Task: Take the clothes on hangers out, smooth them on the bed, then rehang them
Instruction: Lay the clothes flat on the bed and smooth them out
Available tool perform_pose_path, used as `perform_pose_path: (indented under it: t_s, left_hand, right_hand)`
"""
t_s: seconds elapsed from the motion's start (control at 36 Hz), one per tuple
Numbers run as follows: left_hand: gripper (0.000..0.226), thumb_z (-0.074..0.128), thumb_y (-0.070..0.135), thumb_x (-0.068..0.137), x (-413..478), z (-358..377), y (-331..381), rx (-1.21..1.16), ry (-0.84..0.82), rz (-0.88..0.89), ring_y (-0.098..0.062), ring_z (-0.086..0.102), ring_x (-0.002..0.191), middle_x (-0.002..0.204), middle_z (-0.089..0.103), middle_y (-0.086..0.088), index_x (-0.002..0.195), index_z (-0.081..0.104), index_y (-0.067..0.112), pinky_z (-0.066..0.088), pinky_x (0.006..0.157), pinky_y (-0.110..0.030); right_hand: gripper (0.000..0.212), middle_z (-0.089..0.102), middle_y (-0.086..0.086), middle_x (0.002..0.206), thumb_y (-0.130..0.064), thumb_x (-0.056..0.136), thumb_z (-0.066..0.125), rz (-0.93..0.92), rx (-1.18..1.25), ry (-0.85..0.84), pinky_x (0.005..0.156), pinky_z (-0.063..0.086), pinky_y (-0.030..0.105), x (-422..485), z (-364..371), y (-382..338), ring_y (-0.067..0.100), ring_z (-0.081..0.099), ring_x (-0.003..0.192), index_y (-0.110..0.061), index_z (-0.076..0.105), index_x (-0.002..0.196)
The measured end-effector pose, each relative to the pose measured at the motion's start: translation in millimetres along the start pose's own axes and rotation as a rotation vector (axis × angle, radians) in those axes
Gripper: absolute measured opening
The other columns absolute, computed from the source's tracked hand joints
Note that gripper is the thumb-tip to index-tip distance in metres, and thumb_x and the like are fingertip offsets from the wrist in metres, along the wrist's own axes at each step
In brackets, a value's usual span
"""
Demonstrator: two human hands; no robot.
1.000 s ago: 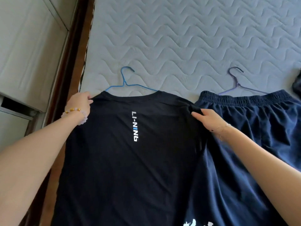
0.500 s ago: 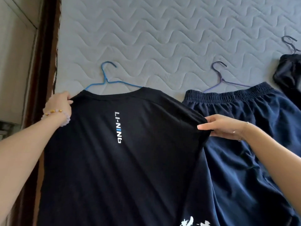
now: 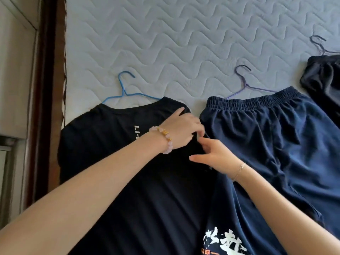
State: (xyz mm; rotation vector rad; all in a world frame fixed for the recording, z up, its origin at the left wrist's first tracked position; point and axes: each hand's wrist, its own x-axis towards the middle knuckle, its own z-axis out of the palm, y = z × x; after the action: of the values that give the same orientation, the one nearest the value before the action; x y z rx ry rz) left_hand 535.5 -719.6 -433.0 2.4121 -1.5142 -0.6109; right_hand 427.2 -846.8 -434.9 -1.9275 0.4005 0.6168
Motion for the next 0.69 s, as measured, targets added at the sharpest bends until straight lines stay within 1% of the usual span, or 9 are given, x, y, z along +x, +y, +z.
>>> perform_pose_path:
  t_s: [0.11,0.25,0.31,0.39,0.44,0.5,0.56,0.64,0.69]
  left_hand:
    - [0.026,0.042,0.021,0.096,-14,13,-14,0.152,0.021,0.03,-0.016,0.049,0.11,0.116,0.058,0.006,0.111,0.062,0.025,0.029,0.105,-0.033]
    - [0.028,0.07,-0.003,0.071,-68,37,-41,0.201,0.196,0.027,-0.02,0.059,0.077,0.083,0.062,0.002,0.088,0.066,0.018,0.049,0.08,-0.034]
    - [0.037,0.076,-0.008,0.059,-90,48,-49,0.215,0.251,-0.019,-0.017,0.059,0.069,0.078,0.062,0.004,0.082,0.066,0.018,0.052,0.073,-0.032]
    - [0.039,0.074,-0.011,0.055,-118,64,-54,0.19,0.273,-0.096,-0.018,0.06,0.07,0.079,0.062,0.003,0.081,0.067,0.018,0.052,0.073,-0.031]
    - [0.042,0.077,-0.01,0.054,-137,77,-53,0.189,0.256,-0.18,-0.02,0.063,0.076,0.084,0.064,0.001,0.084,0.07,0.018,0.052,0.074,-0.032]
    - [0.051,0.079,-0.011,0.048,-155,93,-49,0.199,0.227,-0.277,-0.023,0.066,0.083,0.094,0.067,-0.003,0.091,0.072,0.017,0.054,0.073,-0.034]
    - [0.058,0.075,-0.012,0.052,-169,106,-39,0.147,0.218,-0.375,-0.025,0.066,0.089,0.106,0.065,-0.006,0.102,0.071,0.017,0.054,0.072,-0.035]
    - [0.042,0.064,-0.006,0.075,-186,116,-17,-0.03,0.271,-0.492,-0.023,0.061,0.089,0.113,0.06,-0.003,0.111,0.066,0.015,0.054,0.073,-0.033]
    - [0.027,0.058,0.009,0.086,-191,117,1,-0.197,0.313,-0.613,-0.02,0.058,0.093,0.111,0.058,0.002,0.111,0.063,0.016,0.053,0.073,-0.034]
  right_hand:
    - [0.027,0.073,0.001,0.101,-0.016,0.086,0.069,0.086,-0.263,0.035,0.09,0.057,0.038,-12,16,13,0.016,0.068,0.093,-0.017,0.066,0.112]
    - [0.032,0.067,-0.001,0.12,-0.023,0.094,0.054,0.053,-0.764,0.151,0.094,0.05,0.036,-32,38,19,0.025,0.059,0.116,-0.023,0.058,0.126]
    - [0.026,0.07,-0.003,0.11,-0.024,0.09,0.062,-0.053,-0.771,0.259,0.084,0.055,0.034,-41,62,14,0.021,0.063,0.108,-0.022,0.065,0.116]
    - [0.028,0.068,-0.007,0.073,-0.022,0.055,0.088,-0.185,-0.739,0.318,0.045,0.052,0.022,-51,118,11,0.015,0.07,0.068,-0.024,0.073,0.079]
    - [0.034,0.067,-0.005,0.078,-0.016,0.053,0.084,-0.248,-0.646,0.214,0.04,0.052,0.019,-61,161,13,0.016,0.069,0.066,-0.021,0.073,0.085]
    - [0.05,0.065,0.003,0.113,-0.007,0.073,0.069,-0.251,-0.607,-0.001,0.067,0.062,0.027,-69,196,14,0.025,0.067,0.098,-0.013,0.065,0.123]
    - [0.059,0.047,0.007,0.145,-0.001,0.09,0.052,-0.234,-0.608,-0.174,0.098,0.054,0.039,-81,221,20,0.028,0.048,0.13,-0.012,0.042,0.148]
    - [0.048,0.068,-0.01,0.116,-0.007,0.079,0.054,-0.384,-0.471,-0.054,0.068,0.06,0.021,-97,231,24,0.012,0.07,0.094,-0.025,0.068,0.121]
    - [0.039,0.069,-0.017,0.095,-0.016,0.073,0.051,-0.403,-0.438,0.093,0.058,0.055,0.018,-106,227,32,0.007,0.066,0.074,-0.032,0.07,0.103]
